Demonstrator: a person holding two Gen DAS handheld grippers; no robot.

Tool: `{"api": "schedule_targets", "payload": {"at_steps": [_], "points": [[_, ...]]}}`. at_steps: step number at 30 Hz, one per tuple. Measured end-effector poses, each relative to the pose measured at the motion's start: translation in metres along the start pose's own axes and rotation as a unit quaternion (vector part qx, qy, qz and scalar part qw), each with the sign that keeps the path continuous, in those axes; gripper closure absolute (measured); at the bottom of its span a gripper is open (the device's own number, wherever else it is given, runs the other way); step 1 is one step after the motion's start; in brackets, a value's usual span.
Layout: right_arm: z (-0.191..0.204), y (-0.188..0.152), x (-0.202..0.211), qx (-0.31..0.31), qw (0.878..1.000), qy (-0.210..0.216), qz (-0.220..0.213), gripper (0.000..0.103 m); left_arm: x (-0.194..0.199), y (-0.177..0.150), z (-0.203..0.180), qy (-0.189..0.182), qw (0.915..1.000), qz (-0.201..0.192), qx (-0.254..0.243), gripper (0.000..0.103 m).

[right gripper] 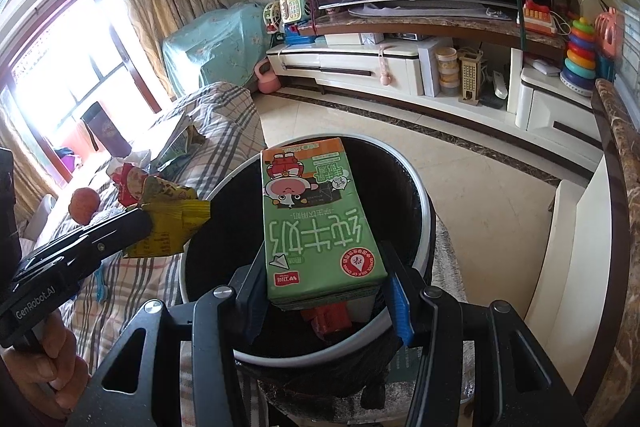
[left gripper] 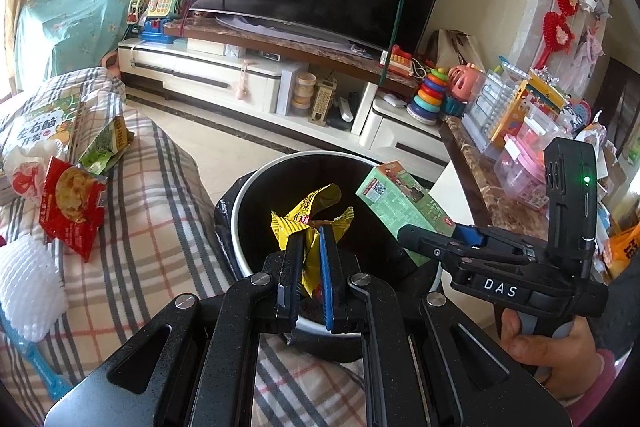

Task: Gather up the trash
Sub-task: 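Open both grippers to drop the wrapper and milk box into the bin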

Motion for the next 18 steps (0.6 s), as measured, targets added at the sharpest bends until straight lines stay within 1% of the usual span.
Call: {"api": "schedule_targets", "payload": {"at_steps": [4,6,8,9,10,12,14,16,18], "points": [[0.000,0.002,-0.003,0.004,1.000,0.000,0.003,0.052,-0.006,0.000,-0.003,0.002,1.0000,0.003,-0.005,0.096],[-0.001,0.003,-0.004,0.003,1.000,0.000,0.004,0.050,-0.009,0.000,-0.002,0.001,1.0000,0.006,-0.003,0.095],[-0.002,0.004,-0.006,0.002,1.000,0.005,0.008,0.050,-0.011,-0.001,-0.002,0.002,1.0000,0.010,0.000,0.093],[-0.003,0.004,-0.007,0.000,1.000,0.006,0.009,0.050,-0.013,-0.001,-0.001,0.006,0.9999,0.014,0.002,0.081],[-0.004,0.004,-0.007,-0.001,1.000,0.007,0.010,0.050,-0.015,-0.002,0.001,0.011,0.9997,0.020,0.004,0.061],[-0.005,0.004,-0.007,-0.005,1.000,0.010,0.011,0.048,-0.014,-0.003,0.003,0.021,0.9996,0.017,0.007,0.046],[-0.006,0.002,-0.005,-0.010,1.000,0.013,0.010,0.043,-0.011,-0.005,0.005,0.021,0.9996,0.014,0.009,0.045],[-0.006,0.001,-0.003,-0.014,1.000,0.015,0.007,0.036,-0.008,-0.009,0.008,0.025,0.9995,0.018,0.012,0.043],[-0.003,-0.001,0.001,-0.019,1.000,0.023,0.005,0.033,-0.005,-0.014,0.011,0.027,0.9994,0.019,0.014,0.043]]}}
Point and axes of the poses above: each gripper's, at about its wrist camera, not at the fingertips, and x roughly against the way its jaws point, z to its left, y to its top, the point moved 8 cm from there along -x, roughly the way its jaws point, and after that the axes turned 7 degrees about -y, right-handed, at the moved point
